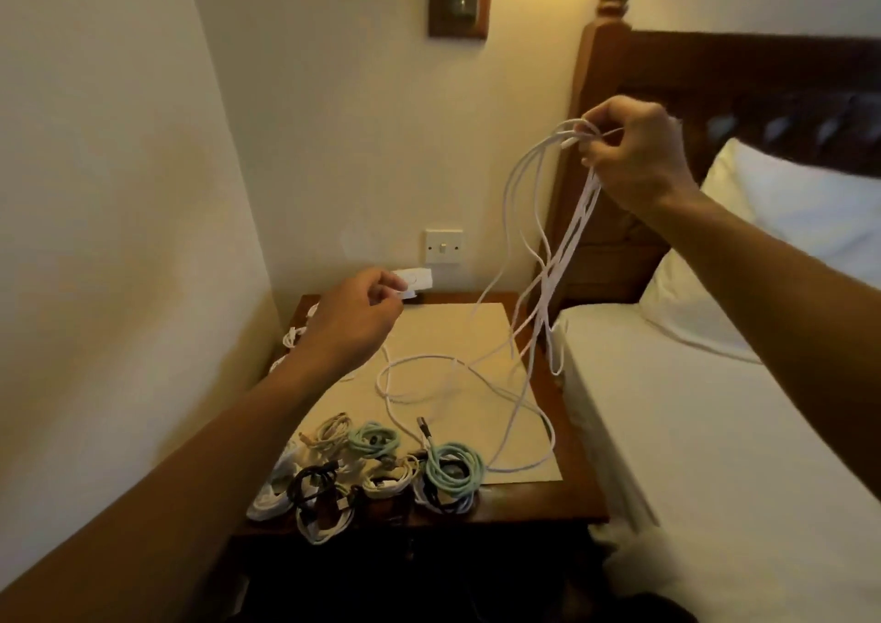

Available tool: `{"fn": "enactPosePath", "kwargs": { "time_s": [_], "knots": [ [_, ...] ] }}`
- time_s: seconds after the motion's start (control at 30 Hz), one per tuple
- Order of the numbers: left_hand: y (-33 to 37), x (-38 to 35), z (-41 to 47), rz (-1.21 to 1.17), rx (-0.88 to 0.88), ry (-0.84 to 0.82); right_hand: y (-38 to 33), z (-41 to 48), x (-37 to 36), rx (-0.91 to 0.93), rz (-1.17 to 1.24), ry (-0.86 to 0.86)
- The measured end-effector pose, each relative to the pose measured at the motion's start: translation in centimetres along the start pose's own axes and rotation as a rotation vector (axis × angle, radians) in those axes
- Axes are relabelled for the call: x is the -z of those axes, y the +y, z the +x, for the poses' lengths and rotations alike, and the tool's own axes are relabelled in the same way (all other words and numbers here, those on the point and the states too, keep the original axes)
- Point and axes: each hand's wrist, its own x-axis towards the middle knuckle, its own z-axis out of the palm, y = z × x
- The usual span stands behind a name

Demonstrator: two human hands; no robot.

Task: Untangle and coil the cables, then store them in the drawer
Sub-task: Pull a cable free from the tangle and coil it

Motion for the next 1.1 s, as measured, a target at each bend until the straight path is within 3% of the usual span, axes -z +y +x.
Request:
{"fn": "enactPosePath", "kwargs": {
  "time_s": [0.17,0.37,0.63,0.8,0.97,1.03,1.1],
  "knots": [
    [8.0,-1.8,1.9,-0.043,-0.149,0.026,-2.2,-0.5,6.6,0.218,-0.048,-0.109],
    [17.2,-4.4,2.3,0.031,-0.366,-0.181,-4.4,-2.4,10.3,0.353,-0.164,-0.201],
    [19.1,-1.4,3.3,0.060,-0.392,0.075,-0.7,-5.4,15.8,0.226,-0.435,-0.287],
    [17.5,-0.1,2.4,-0.111,-0.303,0.009,-0.1,-6.6,18.3,0.041,-0.277,-0.301],
    [16.6,-1.1,0.1,0.092,-0.305,-0.288,-0.1,-6.6,19.6,-0.240,0.122,-0.136],
    [17.1,-1.8,-0.8,0.175,-0.303,-0.384,-0.8,-6.4,20.3,-0.258,0.265,-0.149],
    [18.5,-2.3,-1.4,0.165,-0.322,-0.377,-1.9,-6.6,20.7,-0.201,0.307,-0.246]
  ]
}}
